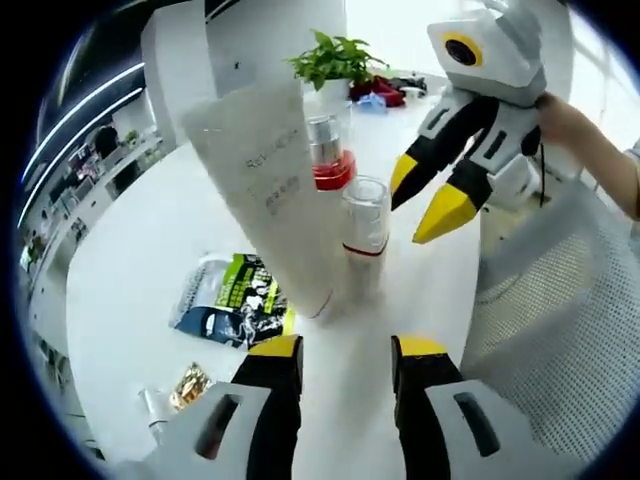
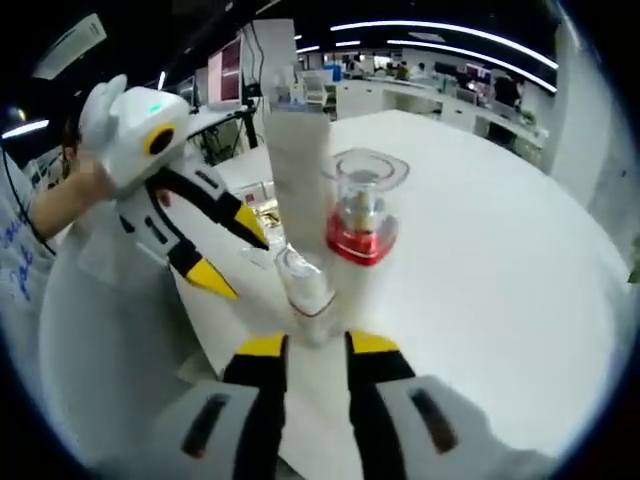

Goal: Arrange the skincare products in the storage area until every visible bottle or jar stands upright without overlapping.

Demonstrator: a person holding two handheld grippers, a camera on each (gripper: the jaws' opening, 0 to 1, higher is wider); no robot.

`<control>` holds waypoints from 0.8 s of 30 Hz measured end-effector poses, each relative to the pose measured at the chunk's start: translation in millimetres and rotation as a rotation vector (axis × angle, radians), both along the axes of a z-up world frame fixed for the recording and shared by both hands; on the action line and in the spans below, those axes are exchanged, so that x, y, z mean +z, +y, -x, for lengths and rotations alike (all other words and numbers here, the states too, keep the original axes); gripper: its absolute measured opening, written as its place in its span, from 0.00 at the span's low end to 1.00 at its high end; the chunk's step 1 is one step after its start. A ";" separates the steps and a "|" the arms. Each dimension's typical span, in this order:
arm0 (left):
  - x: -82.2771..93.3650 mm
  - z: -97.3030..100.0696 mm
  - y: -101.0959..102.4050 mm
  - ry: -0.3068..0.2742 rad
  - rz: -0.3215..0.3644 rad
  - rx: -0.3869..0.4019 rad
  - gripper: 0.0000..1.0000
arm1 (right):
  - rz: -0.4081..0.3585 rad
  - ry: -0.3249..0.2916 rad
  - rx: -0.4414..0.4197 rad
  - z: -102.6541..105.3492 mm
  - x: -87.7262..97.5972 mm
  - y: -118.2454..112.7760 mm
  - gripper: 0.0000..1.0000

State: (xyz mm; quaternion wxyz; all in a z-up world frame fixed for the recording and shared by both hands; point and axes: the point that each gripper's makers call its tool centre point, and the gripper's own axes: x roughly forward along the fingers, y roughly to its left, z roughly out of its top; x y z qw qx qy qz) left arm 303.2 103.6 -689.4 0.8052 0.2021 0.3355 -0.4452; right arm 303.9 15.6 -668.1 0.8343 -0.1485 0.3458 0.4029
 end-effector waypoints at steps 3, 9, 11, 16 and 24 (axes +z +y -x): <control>4.0 -1.7 9.1 -0.009 0.001 0.033 0.36 | -0.001 -0.018 -0.008 0.4 6.7 0.2 0.28; 10.9 -3.5 26.4 -0.025 -0.001 0.080 0.44 | 0.014 -0.042 -0.020 0.9 16.8 -0.7 0.38; 13.8 -3.1 32.4 -0.028 -0.003 0.092 0.46 | 0.016 -0.036 -0.018 3.2 19.3 0.1 0.39; 20.7 -3.3 45.8 -0.045 -0.013 0.119 0.52 | 0.011 -0.062 -0.029 2.9 27.9 2.4 0.46; 33.9 -4.3 61.9 -0.077 -0.013 0.165 0.61 | 0.013 -0.089 -0.038 3.7 37.2 4.1 0.57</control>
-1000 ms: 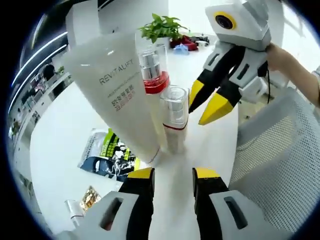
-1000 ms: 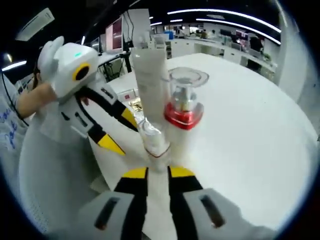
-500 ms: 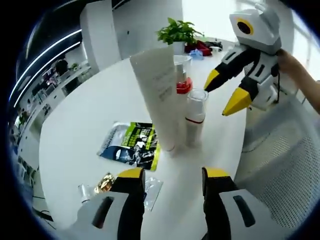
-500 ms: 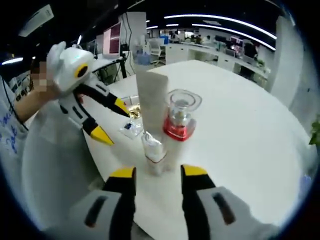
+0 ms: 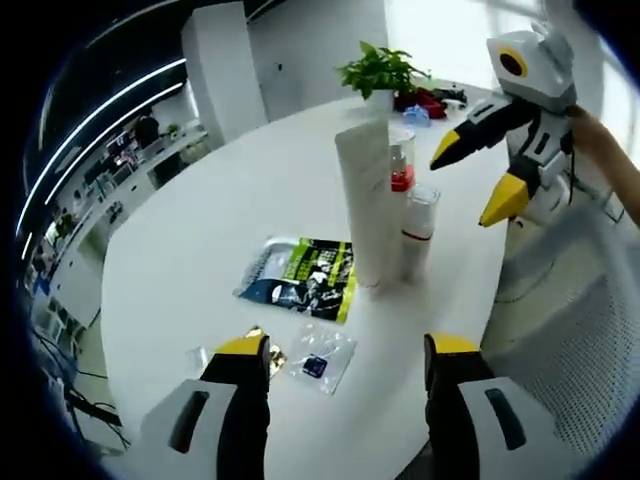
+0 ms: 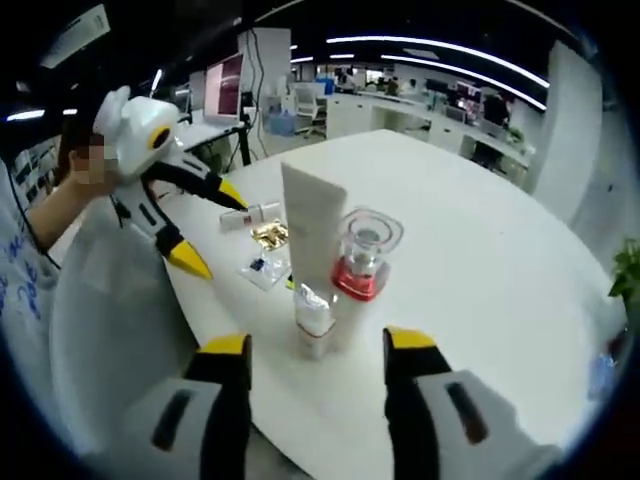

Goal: Arrange the skincare products in the storage area until every visible bottle or jar stands upright without overlapping.

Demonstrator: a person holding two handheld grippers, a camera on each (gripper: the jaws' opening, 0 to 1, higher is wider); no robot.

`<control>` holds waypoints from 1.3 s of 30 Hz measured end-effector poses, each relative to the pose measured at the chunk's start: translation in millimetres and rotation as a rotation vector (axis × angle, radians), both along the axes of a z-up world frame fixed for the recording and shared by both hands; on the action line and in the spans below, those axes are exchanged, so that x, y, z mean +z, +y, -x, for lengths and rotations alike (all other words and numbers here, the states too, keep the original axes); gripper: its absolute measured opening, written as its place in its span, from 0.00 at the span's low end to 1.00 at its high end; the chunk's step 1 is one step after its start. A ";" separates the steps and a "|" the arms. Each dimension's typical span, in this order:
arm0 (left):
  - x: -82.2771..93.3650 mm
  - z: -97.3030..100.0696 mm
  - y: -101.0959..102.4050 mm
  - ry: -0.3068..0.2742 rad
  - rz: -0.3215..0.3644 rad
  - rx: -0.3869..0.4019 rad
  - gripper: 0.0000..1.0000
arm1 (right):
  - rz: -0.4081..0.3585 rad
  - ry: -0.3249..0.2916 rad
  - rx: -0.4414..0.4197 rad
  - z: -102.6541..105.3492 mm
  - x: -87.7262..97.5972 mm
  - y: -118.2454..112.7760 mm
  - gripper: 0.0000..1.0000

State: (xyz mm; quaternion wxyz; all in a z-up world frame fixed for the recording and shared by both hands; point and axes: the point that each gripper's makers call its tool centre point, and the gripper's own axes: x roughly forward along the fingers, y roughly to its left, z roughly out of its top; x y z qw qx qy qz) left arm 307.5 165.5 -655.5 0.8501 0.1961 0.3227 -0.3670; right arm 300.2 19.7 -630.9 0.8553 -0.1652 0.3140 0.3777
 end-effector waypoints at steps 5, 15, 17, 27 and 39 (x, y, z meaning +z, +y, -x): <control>6.6 0.6 9.2 -0.009 -0.005 0.018 0.66 | 0.005 -0.024 -0.011 -0.8 5.4 0.0 0.65; 14.0 5.8 24.9 -0.009 -0.009 0.035 0.76 | -0.002 -0.056 -0.021 1.3 16.8 3.9 0.76; 14.3 5.4 30.0 -0.011 -0.014 0.045 0.78 | -0.001 -0.067 -0.027 1.4 19.2 4.0 0.78; 21.1 9.1 44.2 -0.018 -0.021 0.068 0.87 | -0.015 -0.070 -0.030 5.6 22.8 7.8 0.84; 27.4 11.5 64.6 -0.026 -0.026 0.081 0.97 | 0.007 -0.084 -0.024 7.0 25.0 8.7 0.91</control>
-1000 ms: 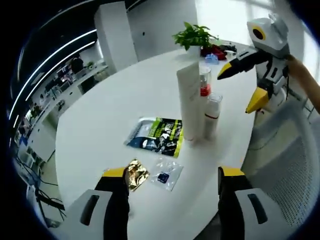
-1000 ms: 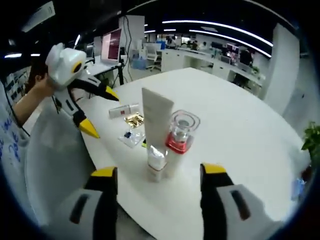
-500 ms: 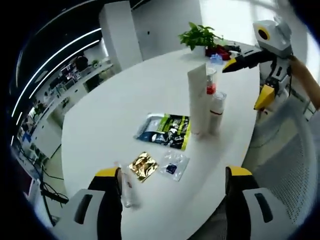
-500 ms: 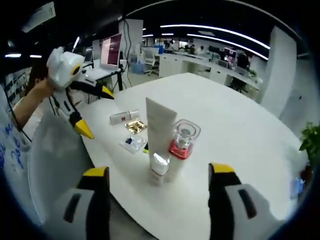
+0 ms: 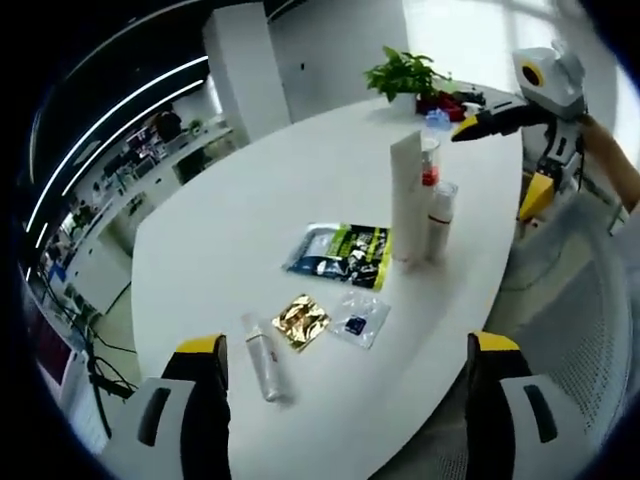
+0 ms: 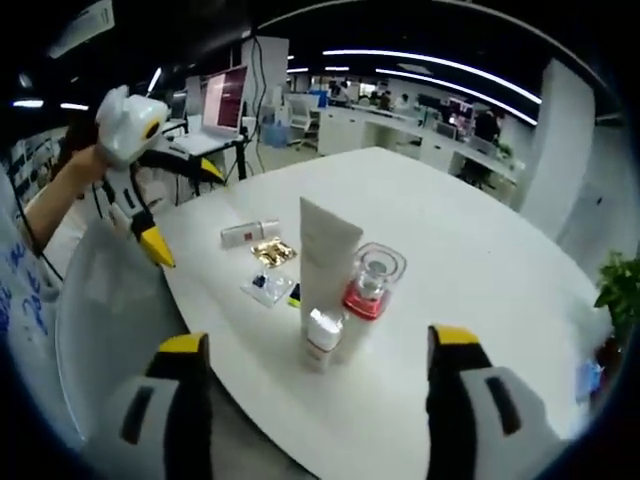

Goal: Arrange the skincare products in the storage area until every visible bottle or jar stands upright without overlapping.

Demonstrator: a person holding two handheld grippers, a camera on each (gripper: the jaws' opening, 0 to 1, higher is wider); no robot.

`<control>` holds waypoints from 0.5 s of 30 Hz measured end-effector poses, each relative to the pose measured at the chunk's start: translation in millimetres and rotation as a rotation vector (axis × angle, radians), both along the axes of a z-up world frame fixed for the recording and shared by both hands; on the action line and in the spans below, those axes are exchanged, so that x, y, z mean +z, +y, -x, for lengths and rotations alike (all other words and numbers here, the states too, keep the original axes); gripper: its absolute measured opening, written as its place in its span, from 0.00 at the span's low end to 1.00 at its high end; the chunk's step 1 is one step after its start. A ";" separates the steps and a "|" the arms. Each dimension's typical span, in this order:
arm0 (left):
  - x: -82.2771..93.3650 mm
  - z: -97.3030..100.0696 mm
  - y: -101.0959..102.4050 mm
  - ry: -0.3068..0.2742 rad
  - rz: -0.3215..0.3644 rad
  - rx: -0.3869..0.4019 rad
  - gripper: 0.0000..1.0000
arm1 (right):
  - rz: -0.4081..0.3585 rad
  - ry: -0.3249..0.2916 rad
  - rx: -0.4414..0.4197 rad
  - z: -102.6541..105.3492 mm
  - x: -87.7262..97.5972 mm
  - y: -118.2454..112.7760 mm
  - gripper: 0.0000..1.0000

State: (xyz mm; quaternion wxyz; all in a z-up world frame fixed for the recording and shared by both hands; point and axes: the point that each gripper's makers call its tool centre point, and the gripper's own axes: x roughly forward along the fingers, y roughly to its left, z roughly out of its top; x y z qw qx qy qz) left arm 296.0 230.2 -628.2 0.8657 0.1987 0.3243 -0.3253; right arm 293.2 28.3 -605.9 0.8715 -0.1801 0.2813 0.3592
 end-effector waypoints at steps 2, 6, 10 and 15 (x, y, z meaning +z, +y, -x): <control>1.3 0.2 2.3 0.000 0.003 0.000 0.97 | -0.006 -0.001 -0.003 -0.1 1.4 0.0 0.92; 2.3 -0.2 4.5 -0.006 0.012 -0.003 0.97 | -0.005 -0.001 -0.003 0.7 2.1 0.0 0.94; 1.0 -0.5 9.2 0.003 0.007 0.004 0.97 | -0.007 0.002 -0.005 1.7 2.0 0.9 0.97; -0.1 -0.2 12.7 0.009 -0.001 0.009 0.97 | -0.002 -0.007 -0.004 1.3 5.2 1.3 0.99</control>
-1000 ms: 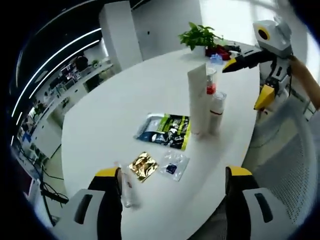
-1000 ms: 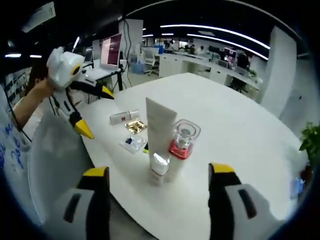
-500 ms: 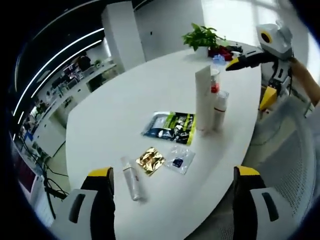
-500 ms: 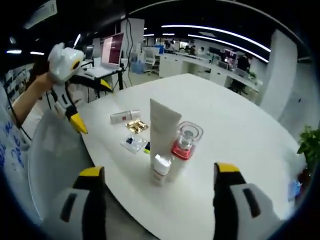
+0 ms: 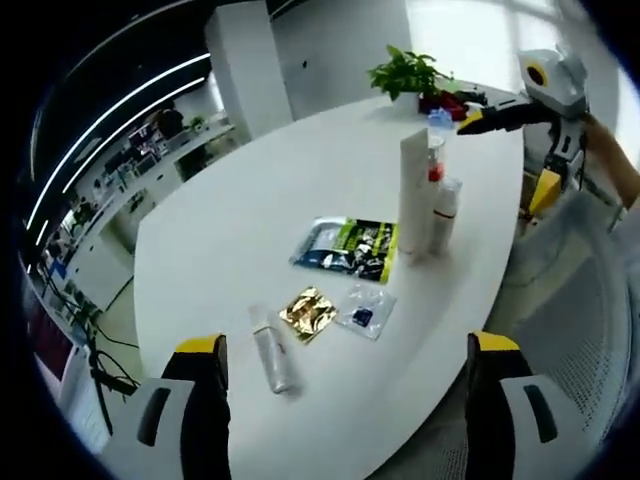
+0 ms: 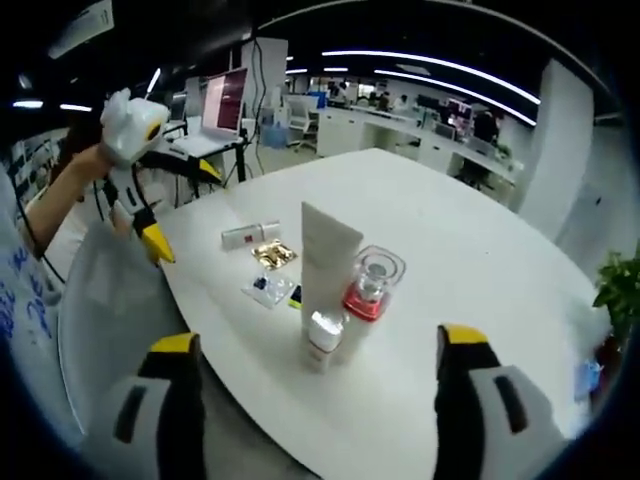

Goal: Arrange the skincare products in the storage area until every visible bottle or jar stands upright without overlapping.

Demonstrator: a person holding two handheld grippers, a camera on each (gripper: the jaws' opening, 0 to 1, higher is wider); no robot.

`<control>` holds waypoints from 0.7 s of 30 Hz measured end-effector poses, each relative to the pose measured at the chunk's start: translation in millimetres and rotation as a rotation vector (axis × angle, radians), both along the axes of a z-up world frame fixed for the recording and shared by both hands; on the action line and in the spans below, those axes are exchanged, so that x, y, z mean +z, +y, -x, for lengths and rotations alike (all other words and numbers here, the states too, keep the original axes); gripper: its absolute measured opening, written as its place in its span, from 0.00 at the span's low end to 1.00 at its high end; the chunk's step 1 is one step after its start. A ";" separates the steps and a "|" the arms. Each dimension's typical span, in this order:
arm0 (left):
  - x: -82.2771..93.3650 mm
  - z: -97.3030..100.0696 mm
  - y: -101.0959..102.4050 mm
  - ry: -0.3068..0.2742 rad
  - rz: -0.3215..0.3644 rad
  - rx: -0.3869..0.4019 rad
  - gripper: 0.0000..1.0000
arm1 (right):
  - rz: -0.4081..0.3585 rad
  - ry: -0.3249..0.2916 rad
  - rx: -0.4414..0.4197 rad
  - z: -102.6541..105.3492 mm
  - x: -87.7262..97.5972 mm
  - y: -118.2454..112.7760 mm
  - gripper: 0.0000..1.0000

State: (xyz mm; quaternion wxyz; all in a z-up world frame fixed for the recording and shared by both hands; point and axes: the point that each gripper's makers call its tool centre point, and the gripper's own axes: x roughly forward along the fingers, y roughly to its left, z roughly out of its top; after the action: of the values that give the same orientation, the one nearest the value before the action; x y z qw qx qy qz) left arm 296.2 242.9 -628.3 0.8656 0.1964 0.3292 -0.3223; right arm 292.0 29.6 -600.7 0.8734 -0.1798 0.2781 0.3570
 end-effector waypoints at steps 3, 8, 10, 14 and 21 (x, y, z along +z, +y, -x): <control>-1.7 1.2 -0.1 0.010 0.001 -0.003 0.97 | 0.002 0.004 0.008 1.0 -0.1 1.9 1.00; -4.8 1.3 1.8 0.024 -0.006 -0.006 0.97 | 0.000 0.003 0.016 1.3 0.9 4.4 1.00; -5.5 -0.4 3.6 0.025 -0.010 -0.003 0.97 | -0.002 0.000 0.014 0.7 1.8 4.2 1.00; -9.6 -2.4 9.0 0.031 -0.039 0.005 0.97 | 0.005 0.004 0.037 3.1 0.2 5.9 1.00; -18.3 -6.8 17.1 0.057 -0.044 0.020 0.96 | 0.009 -0.002 0.036 3.0 0.4 5.0 1.00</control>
State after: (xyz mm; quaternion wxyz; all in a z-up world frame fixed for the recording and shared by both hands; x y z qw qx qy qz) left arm 303.0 260.0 -646.6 0.8543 0.2028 0.3628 -0.3120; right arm 289.0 34.6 -600.3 0.8664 -0.1891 0.2753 0.3711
